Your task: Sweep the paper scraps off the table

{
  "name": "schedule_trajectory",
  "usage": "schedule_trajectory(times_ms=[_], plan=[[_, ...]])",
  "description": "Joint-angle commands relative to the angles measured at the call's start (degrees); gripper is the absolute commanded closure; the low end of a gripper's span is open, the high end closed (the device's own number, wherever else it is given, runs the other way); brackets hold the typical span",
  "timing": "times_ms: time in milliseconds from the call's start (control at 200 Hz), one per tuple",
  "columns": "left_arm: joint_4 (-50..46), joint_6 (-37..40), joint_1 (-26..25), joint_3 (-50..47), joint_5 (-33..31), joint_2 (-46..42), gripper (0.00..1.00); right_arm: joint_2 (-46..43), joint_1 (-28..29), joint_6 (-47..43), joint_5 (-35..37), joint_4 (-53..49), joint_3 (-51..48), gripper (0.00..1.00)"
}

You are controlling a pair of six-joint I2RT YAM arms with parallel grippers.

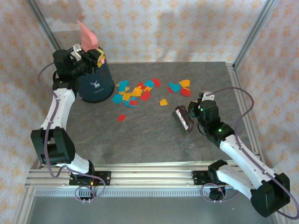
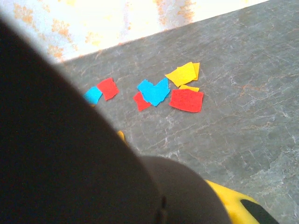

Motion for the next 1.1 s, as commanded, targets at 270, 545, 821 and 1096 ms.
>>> schedule_trajectory(times_ms=[270,545,821,1096], plan=[[-49.41,45.64,-5.64,6.18,-14.79,-7.46,1.0,16.75,-11.13,9.95,-10.5,12.39,13.73,1.0],[-58.49,53.85,-11.47,1.12,-24.23,-13.46,1.0,29.88,-15.95,19.14,-12.28,19.77,20.9,1.0],[-57.48,53.46,-13.86,-8.01,-24.33,-18.23,1.0,40.81,-16.41,31.2,-6.53,32.11,23.04,1.0],[-57.21,52.78,-15.63,-8.85,-24.6,-18.44,1.0,48.01,-16.35,41.21,0.61,40.1,23.73,1.0]])
